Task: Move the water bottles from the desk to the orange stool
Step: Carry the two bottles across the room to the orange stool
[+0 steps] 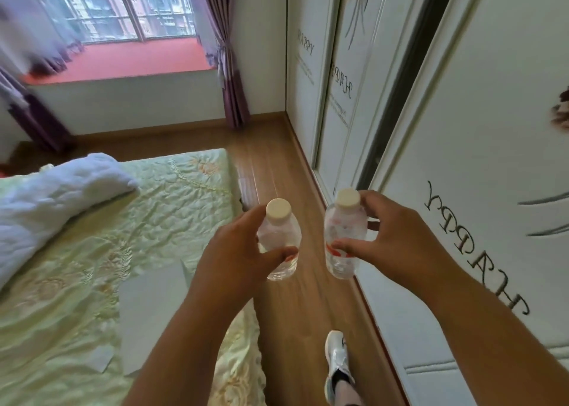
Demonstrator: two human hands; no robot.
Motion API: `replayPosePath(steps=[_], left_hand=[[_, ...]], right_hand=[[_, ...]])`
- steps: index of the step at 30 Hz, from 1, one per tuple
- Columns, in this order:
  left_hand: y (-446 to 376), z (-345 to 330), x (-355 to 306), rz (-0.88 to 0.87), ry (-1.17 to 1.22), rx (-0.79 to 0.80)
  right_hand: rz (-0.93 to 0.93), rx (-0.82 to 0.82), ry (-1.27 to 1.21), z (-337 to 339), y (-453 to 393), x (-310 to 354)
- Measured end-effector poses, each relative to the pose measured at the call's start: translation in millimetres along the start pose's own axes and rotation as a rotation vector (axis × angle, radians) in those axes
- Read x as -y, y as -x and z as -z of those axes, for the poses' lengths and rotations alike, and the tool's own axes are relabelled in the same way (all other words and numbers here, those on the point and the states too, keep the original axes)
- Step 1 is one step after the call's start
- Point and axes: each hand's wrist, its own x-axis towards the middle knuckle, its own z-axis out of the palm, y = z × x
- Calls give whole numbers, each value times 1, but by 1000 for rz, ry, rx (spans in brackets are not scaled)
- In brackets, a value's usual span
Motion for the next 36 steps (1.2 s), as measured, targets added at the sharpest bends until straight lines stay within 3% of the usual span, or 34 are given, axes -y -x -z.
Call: replayPosePath(steps=[18, 36], left_hand=[[-211, -35, -19, 131, -40, -226], [-397, -36, 31, 80, -29, -160]], right_hand=[[201, 111, -59, 41, -267, -60], [147, 97, -12, 39, -440, -74]])
